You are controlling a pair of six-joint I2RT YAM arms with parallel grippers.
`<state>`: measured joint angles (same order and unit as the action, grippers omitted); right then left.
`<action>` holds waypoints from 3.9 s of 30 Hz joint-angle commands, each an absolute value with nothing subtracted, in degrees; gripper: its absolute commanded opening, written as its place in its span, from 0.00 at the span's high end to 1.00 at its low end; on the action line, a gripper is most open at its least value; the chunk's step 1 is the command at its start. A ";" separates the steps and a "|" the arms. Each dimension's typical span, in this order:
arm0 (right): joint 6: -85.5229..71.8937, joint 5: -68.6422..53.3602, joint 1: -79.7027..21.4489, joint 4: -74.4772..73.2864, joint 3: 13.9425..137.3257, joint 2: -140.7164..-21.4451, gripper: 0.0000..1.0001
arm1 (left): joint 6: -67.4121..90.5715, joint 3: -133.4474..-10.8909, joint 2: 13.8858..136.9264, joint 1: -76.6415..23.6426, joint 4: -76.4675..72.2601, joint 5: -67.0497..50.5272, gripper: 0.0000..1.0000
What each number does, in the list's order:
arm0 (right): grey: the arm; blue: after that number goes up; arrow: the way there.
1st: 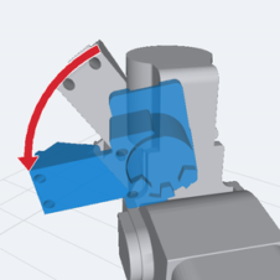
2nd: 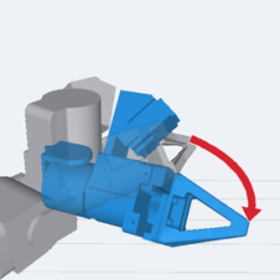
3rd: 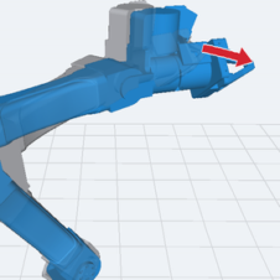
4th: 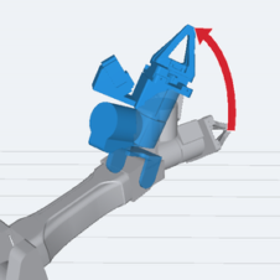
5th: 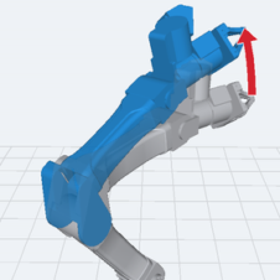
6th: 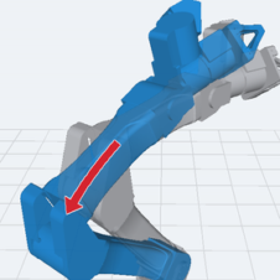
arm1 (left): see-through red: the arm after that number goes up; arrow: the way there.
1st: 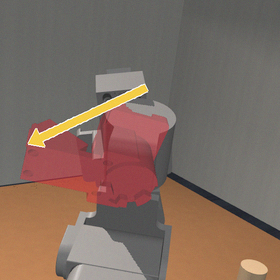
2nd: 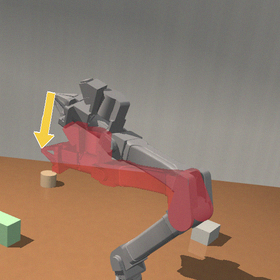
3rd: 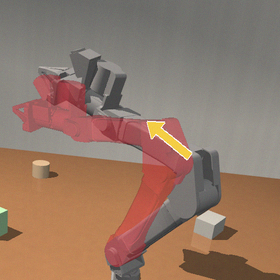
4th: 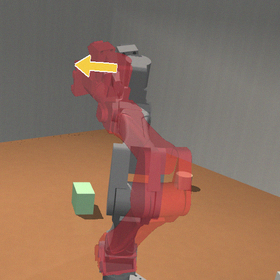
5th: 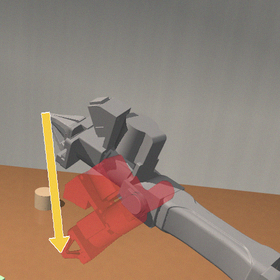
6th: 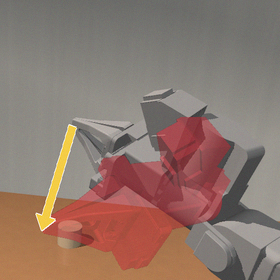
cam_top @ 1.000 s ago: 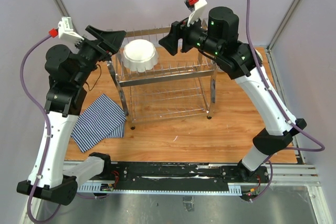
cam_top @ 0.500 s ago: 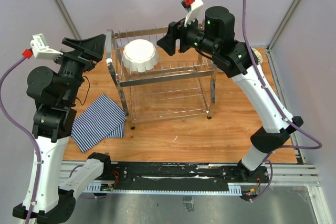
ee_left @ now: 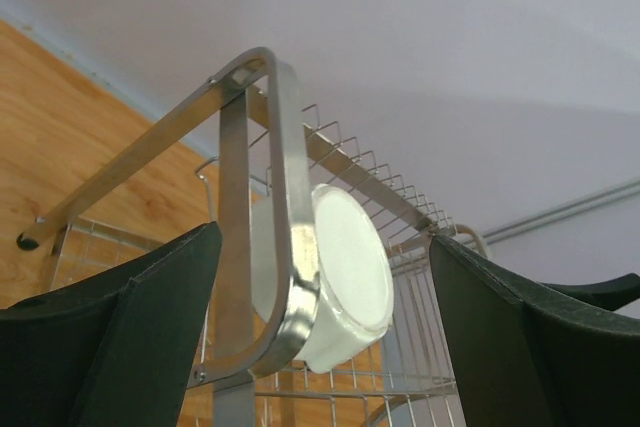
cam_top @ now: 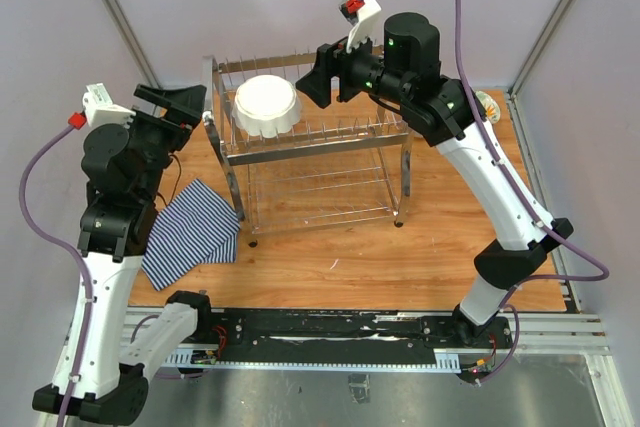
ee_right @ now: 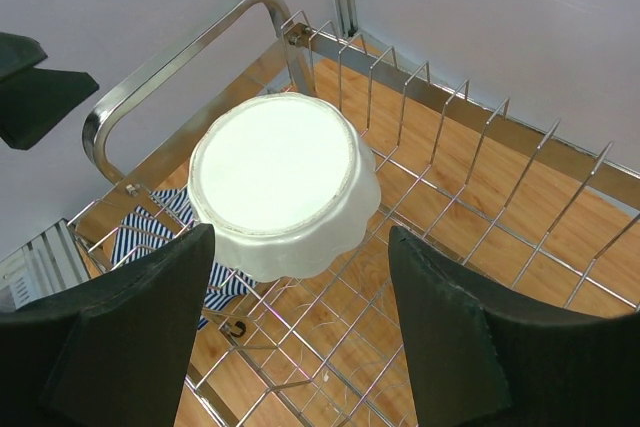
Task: Unload the bowls from the dish rack
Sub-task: Adjust the bowl in the dish rack.
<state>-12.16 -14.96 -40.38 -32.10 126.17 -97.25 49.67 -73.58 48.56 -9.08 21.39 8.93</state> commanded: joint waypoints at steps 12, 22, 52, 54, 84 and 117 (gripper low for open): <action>-10.98 -13.94 -39.39 -32.87 126.87 -97.10 0.28 | 56.47 -62.61 38.31 -8.17 18.51 8.77 0.10; -11.51 -13.84 -38.34 -33.72 130.16 -98.93 0.28 | 55.11 -56.04 32.47 -8.17 14.93 3.51 0.11; -14.06 -14.26 -36.45 -32.32 136.27 -102.93 0.28 | 52.15 -52.65 26.82 -8.17 21.86 -9.02 0.05; -13.98 -14.80 -36.54 -32.38 137.00 -103.49 0.28 | 51.86 -53.66 26.96 -8.15 23.24 -8.76 0.04; 4.51 -6.35 -50.10 -38.82 140.83 -108.12 0.20 | 46.82 -72.77 47.34 -8.16 26.48 7.76 0.01; 5.19 -4.79 -50.19 -38.59 141.24 -109.93 0.07 | 41.94 -81.83 60.78 -8.17 18.99 -3.12 0.01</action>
<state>4.51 -4.69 -49.50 -38.98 140.20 -110.52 42.63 -81.73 61.98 -8.38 23.83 0.03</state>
